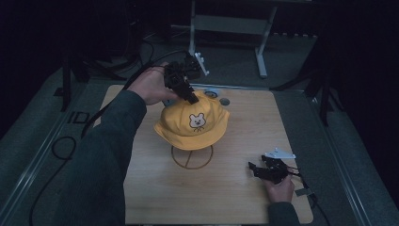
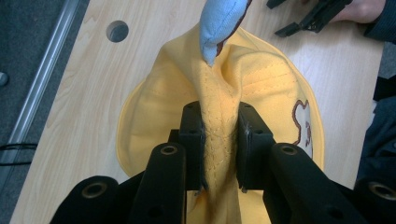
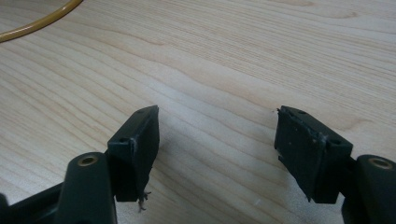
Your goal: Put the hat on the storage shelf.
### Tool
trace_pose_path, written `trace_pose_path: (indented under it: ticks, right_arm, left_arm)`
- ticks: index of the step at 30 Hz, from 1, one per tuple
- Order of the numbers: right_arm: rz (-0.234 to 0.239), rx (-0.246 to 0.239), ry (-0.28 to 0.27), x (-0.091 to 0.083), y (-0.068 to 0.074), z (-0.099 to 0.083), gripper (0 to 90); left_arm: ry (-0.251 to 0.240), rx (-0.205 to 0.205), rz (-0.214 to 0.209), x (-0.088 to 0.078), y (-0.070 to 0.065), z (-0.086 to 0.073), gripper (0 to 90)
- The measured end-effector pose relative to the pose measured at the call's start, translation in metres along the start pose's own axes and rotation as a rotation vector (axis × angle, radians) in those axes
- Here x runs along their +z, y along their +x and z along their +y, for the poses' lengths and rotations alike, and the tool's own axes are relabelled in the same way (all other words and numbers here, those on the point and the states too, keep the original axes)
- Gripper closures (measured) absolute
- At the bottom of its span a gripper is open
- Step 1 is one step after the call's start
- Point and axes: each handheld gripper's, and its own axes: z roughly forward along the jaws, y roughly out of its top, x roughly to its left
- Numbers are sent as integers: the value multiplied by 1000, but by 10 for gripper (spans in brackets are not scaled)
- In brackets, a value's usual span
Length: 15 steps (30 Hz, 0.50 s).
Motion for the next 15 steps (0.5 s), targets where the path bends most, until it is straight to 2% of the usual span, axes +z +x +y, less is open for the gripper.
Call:
trace_pose_path:
  ticks: [11, 15]
  right_arm:
    - [0, -1, 0, 0, 0, 0, 306]
    - [1, -1, 0, 0, 0, 0, 305]
  left_arm:
    - [4, 5, 0, 4, 0, 1, 745]
    - [4, -4, 7, 6, -1, 2, 708]
